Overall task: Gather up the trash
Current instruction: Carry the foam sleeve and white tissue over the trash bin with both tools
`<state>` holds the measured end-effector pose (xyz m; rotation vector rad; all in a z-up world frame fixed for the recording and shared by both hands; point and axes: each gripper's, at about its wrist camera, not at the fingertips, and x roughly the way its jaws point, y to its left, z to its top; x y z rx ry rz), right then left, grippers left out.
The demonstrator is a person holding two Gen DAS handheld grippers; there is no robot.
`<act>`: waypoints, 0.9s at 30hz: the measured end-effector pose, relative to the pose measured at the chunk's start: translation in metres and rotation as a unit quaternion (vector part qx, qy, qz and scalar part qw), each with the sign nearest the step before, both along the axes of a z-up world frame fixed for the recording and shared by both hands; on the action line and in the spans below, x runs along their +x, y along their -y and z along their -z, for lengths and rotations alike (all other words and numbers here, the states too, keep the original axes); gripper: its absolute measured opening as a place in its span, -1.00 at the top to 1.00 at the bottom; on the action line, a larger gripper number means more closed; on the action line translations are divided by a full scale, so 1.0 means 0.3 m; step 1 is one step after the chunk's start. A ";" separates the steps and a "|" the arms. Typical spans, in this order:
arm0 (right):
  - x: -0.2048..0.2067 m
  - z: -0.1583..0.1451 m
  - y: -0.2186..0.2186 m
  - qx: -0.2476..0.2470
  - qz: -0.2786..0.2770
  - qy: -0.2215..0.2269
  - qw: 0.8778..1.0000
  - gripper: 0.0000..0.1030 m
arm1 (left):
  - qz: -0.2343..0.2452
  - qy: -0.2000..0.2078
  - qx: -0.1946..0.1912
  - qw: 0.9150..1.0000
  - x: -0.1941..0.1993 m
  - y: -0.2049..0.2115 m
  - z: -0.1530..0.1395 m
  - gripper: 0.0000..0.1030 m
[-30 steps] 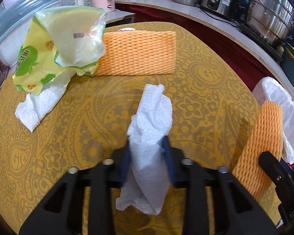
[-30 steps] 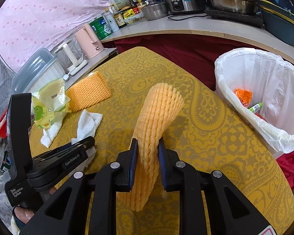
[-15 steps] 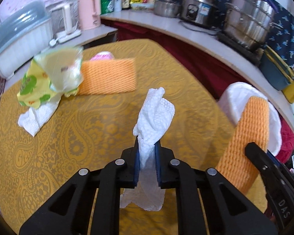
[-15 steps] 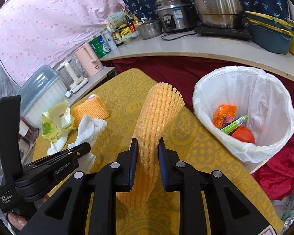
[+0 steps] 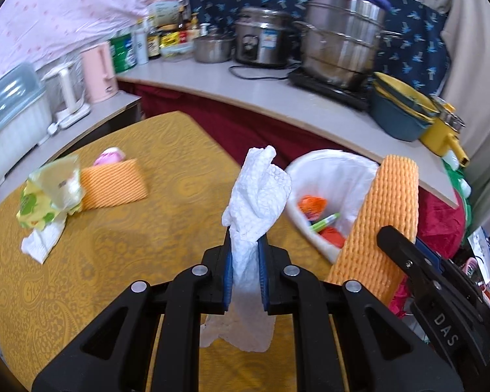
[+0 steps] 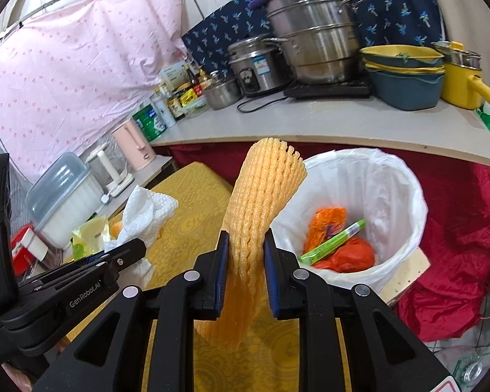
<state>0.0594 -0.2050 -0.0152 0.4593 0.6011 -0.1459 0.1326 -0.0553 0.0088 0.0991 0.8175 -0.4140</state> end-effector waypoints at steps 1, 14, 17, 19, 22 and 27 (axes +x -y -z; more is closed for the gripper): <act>-0.009 -0.005 0.016 0.000 0.005 0.003 1.000 0.62 | 0.004 0.003 0.000 1.000 -0.006 0.015 -0.007 0.76; -0.093 -0.028 0.253 0.010 0.073 0.026 0.997 0.62 | 0.065 0.008 0.002 0.998 -0.018 0.267 -0.035 0.75; -0.101 -0.019 0.314 0.017 0.088 0.029 0.996 0.62 | 0.077 -0.002 -0.001 0.997 0.000 0.321 -0.023 0.75; -0.107 -0.014 0.343 0.019 0.097 0.030 0.995 0.62 | 0.084 -0.005 0.000 0.996 0.011 0.356 -0.016 0.75; -0.111 0.002 0.388 0.021 0.109 0.029 0.993 0.62 | 0.093 -0.007 0.004 0.996 0.030 0.415 0.001 0.75; -0.104 0.042 0.451 0.028 0.123 0.019 0.992 0.62 | 0.109 -0.020 0.005 0.994 0.064 0.502 0.037 0.75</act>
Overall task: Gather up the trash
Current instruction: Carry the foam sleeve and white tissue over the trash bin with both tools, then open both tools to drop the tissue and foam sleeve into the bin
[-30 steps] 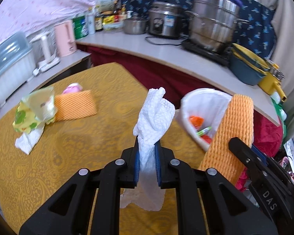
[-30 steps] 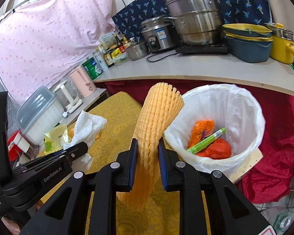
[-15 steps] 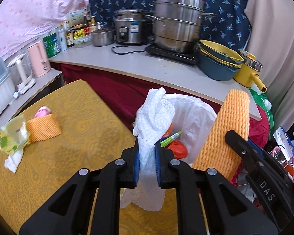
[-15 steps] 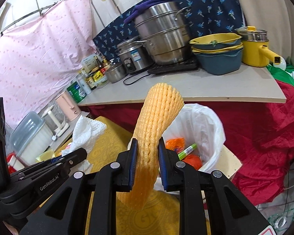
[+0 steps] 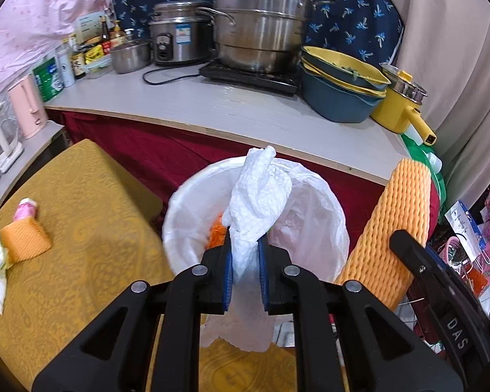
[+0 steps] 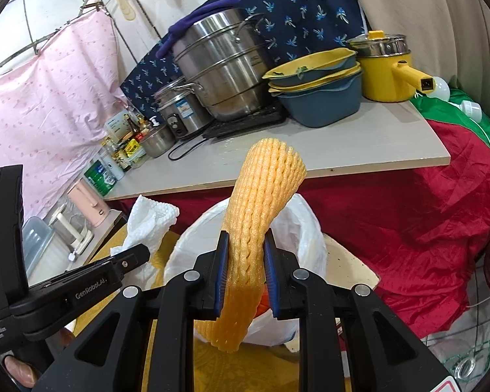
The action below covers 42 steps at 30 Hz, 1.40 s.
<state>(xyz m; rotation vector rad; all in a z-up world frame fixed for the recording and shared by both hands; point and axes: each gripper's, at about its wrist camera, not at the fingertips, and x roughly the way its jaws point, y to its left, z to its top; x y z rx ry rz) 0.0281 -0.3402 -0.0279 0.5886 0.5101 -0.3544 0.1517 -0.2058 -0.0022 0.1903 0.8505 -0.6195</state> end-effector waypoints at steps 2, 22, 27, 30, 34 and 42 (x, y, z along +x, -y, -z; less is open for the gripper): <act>0.004 0.015 0.014 0.002 0.002 -0.003 1.000 0.62 | 0.004 -0.005 0.001 1.000 0.012 0.027 0.016 0.71; 0.186 0.035 0.020 -0.002 -0.027 -0.002 1.000 0.47 | -0.039 0.018 -0.015 0.999 0.118 -0.008 -0.008 -0.16; 0.221 0.007 -0.017 -0.016 -0.033 0.005 0.999 0.20 | -0.061 0.030 -0.015 0.998 0.133 -0.065 -0.024 -0.34; 0.228 -0.014 -0.039 -0.020 -0.034 0.010 0.999 0.10 | -0.070 0.035 -0.017 0.997 0.136 -0.102 -0.037 -0.41; 0.226 -0.041 -0.075 -0.024 -0.038 0.014 0.999 0.05 | -0.083 0.042 -0.020 0.995 0.133 -0.148 -0.058 -0.56; 0.222 -0.102 -0.178 -0.036 -0.058 0.022 0.997 -0.04 | -0.105 0.052 -0.033 0.993 0.119 -0.265 -0.108 -0.57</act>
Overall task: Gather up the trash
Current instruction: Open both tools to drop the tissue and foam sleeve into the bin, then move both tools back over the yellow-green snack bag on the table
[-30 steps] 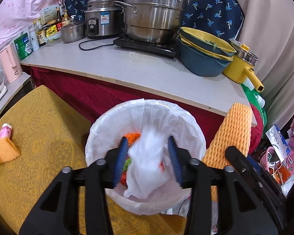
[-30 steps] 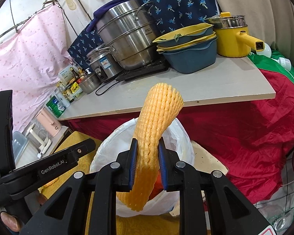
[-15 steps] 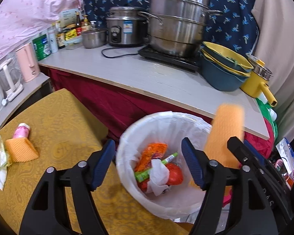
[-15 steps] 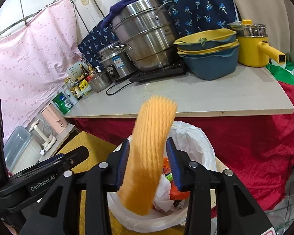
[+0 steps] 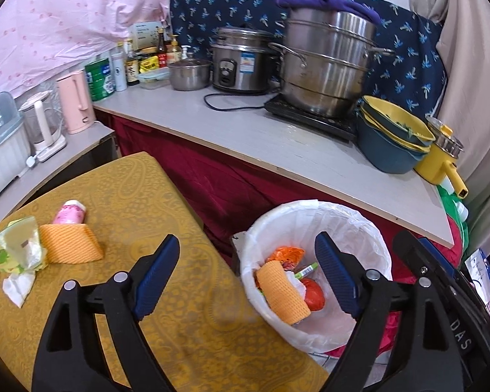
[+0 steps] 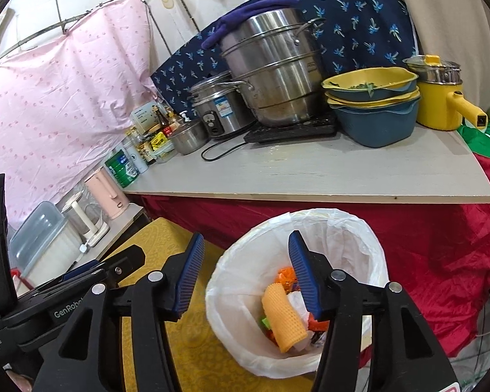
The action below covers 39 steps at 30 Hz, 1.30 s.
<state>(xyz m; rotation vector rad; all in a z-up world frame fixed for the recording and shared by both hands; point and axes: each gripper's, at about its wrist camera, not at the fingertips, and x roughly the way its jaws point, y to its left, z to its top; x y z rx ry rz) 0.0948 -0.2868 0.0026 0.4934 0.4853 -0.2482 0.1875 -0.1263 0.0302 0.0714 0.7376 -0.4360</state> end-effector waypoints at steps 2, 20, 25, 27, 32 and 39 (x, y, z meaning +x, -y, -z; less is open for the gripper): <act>0.001 -0.019 -0.035 -0.005 -0.008 0.002 1.000 -0.04 | -0.009 0.002 -0.005 1.000 -0.004 -0.038 -0.014 -0.57; 0.023 -0.117 -0.359 -0.035 -0.086 0.011 0.996 -0.06 | -0.101 0.022 -0.036 0.994 -0.048 -0.442 -0.092 -0.57; 0.038 -0.118 -0.460 -0.040 -0.112 0.007 0.993 -0.06 | -0.131 0.018 -0.039 0.990 -0.055 -0.562 -0.078 -0.57; 0.047 -0.115 -0.496 -0.041 -0.122 0.004 0.992 -0.06 | -0.144 0.014 -0.041 0.989 -0.052 -0.616 -0.068 -0.57; 0.077 -0.096 -0.604 -0.042 -0.149 -0.006 0.988 -0.06 | -0.178 0.007 -0.041 0.983 -0.042 -0.743 -0.040 -0.57; 0.131 -0.061 -0.732 -0.044 -0.183 -0.020 0.982 -0.06 | -0.219 0.002 -0.017 0.976 -0.025 -0.907 0.015 -0.57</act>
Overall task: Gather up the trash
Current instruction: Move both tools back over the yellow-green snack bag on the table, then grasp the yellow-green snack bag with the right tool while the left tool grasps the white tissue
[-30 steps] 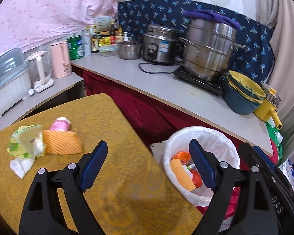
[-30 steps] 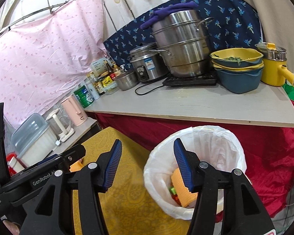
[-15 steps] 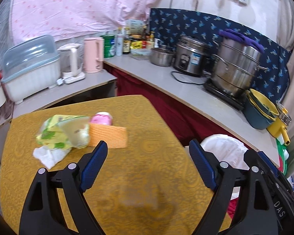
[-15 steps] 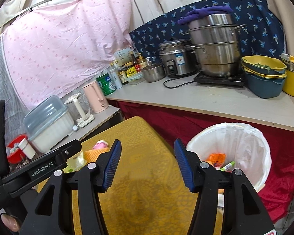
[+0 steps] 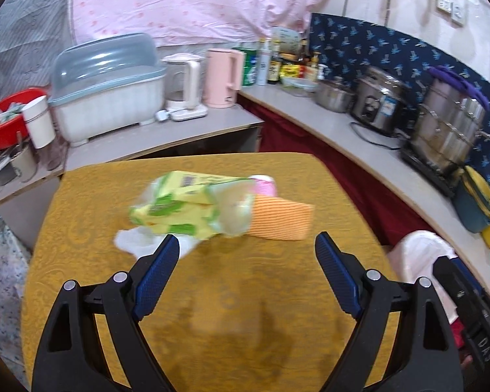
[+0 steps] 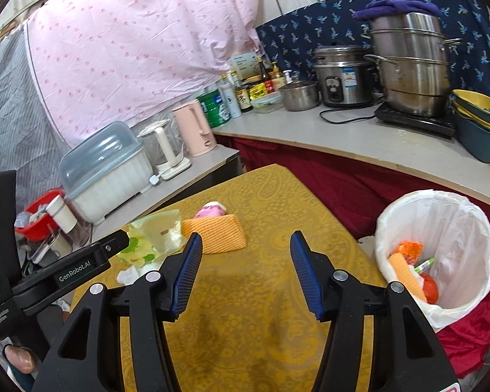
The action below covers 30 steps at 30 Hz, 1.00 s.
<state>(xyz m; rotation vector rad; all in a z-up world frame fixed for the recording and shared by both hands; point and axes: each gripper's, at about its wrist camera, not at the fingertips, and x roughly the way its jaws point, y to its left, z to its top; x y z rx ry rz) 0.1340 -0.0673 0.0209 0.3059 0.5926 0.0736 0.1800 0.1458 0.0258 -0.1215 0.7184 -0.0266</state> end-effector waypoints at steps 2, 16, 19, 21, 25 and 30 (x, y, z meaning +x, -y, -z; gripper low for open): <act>0.027 0.012 -0.044 -0.001 -0.013 -0.007 1.000 -0.06 | -0.012 -0.006 0.003 1.000 0.008 -0.050 0.021 -0.57; 0.238 0.092 -0.386 -0.009 -0.104 -0.034 0.994 -0.25 | -0.096 -0.052 -0.003 0.994 0.068 -0.404 0.149 -0.57; 0.293 0.118 -0.460 -0.019 -0.120 -0.039 0.992 -0.25 | -0.107 -0.053 -0.007 0.993 0.075 -0.456 0.156 -0.57; 0.335 0.144 -0.505 -0.023 -0.128 -0.047 0.990 -0.25 | -0.111 -0.056 -0.008 0.992 0.080 -0.482 0.166 -0.57; 0.400 0.180 -0.567 -0.035 -0.136 -0.052 0.989 -0.25 | -0.116 -0.061 -0.010 0.991 0.098 -0.513 0.187 -0.57; 0.472 0.238 -0.602 -0.042 -0.135 -0.066 0.988 -0.14 | -0.115 -0.070 -0.017 0.991 0.122 -0.528 0.220 -0.57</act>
